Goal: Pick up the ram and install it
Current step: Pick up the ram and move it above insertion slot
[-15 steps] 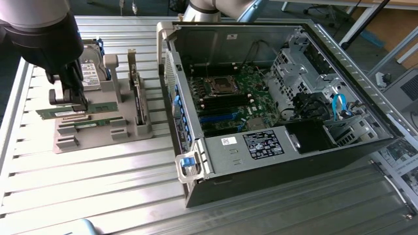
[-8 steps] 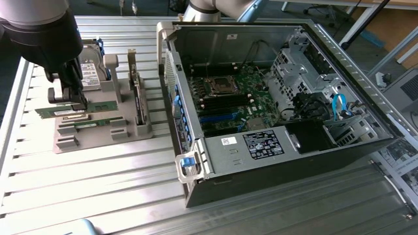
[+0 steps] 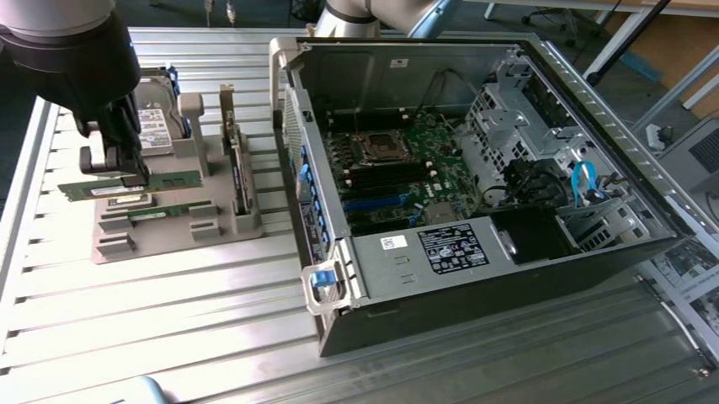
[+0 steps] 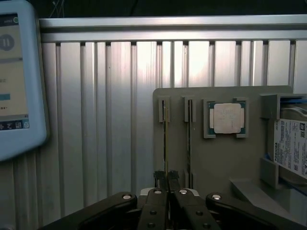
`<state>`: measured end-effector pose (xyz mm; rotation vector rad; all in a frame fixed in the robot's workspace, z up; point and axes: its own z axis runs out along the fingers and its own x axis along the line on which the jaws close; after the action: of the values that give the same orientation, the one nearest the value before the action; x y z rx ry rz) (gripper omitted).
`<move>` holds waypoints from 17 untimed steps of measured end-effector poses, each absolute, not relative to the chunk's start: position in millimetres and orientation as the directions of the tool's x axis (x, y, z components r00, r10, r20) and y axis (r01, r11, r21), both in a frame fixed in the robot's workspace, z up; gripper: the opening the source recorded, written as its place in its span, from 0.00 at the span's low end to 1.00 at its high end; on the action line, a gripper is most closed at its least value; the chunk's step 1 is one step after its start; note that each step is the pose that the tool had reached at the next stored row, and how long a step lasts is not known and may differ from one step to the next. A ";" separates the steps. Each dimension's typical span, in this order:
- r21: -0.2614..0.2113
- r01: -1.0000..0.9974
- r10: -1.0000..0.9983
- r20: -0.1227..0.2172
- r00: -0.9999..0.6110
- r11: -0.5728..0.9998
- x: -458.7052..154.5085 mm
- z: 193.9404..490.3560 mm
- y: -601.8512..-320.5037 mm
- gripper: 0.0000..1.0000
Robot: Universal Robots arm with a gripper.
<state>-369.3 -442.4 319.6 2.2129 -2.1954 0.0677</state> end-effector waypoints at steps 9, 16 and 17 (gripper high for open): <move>-0.014 -1.000 -0.999 0.047 0.008 -0.008 -369.3 325.7 -442.4 0.12; -0.014 -1.000 -0.999 0.047 0.008 -0.008 -369.3 330.7 -442.4 0.12; -0.014 -1.000 -0.999 0.047 0.008 -0.008 -369.4 331.5 -442.4 0.12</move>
<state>-369.4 -442.4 331.5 2.2131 -2.1955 0.0678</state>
